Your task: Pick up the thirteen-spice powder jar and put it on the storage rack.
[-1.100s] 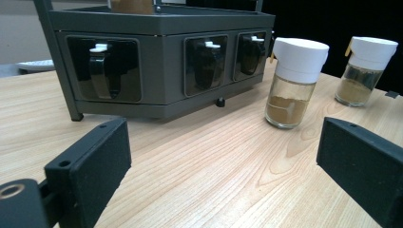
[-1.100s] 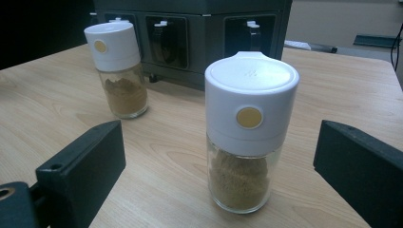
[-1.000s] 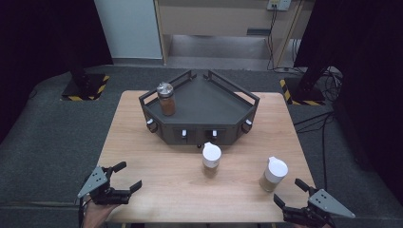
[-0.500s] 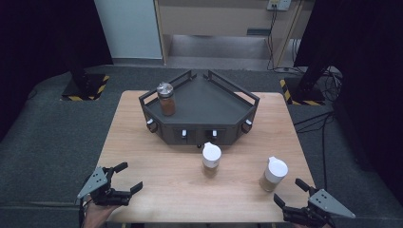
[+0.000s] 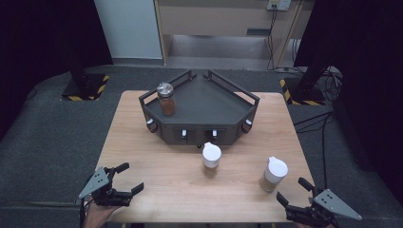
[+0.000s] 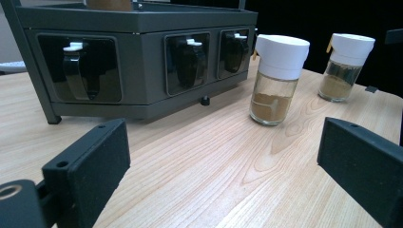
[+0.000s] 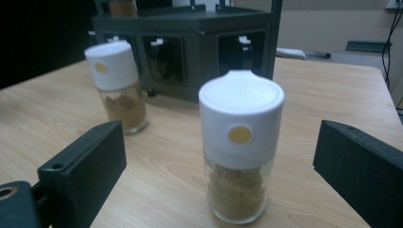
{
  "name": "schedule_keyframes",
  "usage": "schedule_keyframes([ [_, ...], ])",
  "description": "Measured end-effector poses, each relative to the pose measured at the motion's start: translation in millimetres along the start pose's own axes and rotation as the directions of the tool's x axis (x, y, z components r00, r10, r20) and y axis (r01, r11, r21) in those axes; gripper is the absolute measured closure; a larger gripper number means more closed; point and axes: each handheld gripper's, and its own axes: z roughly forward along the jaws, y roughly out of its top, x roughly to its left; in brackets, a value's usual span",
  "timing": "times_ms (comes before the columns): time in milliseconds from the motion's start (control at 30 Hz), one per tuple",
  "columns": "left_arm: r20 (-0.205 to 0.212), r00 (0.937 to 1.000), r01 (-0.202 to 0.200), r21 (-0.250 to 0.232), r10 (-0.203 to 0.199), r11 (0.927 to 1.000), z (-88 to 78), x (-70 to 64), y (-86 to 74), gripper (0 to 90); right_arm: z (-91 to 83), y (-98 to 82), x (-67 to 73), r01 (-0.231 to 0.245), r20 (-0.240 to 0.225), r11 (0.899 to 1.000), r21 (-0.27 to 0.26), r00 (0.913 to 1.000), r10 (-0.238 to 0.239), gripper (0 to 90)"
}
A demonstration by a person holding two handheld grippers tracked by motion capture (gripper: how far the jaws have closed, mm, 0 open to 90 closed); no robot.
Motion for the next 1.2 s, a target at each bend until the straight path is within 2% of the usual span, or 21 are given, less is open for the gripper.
schedule_keyframes([
  [233,0.004,1.0000,0.003,0.006,-0.003,1.0000,0.8,0.2,0.3,2.5,0.5,14.0,8.8,0.005,0.002,1.000,0.005,1.0000,-0.005,3.8],
  [333,0.006,1.0000,0.003,0.008,-0.003,1.0000,1.1,0.3,0.3,2.5,4.6,21.9,11.5,0.004,-0.014,1.000,0.010,0.9999,-0.004,3.8],
  [633,0.008,1.0000,0.000,0.010,-0.001,1.0000,1.1,0.3,0.6,2.5,23.6,48.9,20.1,0.041,-0.064,0.999,0.030,0.9972,-0.039,3.8],
  [733,0.010,0.9999,0.002,0.007,-0.002,1.0000,0.8,0.7,0.2,2.5,34.4,60.2,20.1,0.036,-0.094,0.999,0.039,0.9951,-0.033,3.8],
  [900,0.013,0.9999,0.000,0.004,0.000,1.0000,0.6,0.9,0.0,2.5,52.4,78.2,25.9,0.064,-0.117,0.997,0.053,0.9915,-0.057,3.9],
  [1200,0.014,0.9999,0.002,0.007,-0.002,1.0000,0.8,1.0,0.2,2.5,83.1,96.3,34.5,0.092,-0.162,0.993,0.077,0.9837,-0.079,4.0],
])
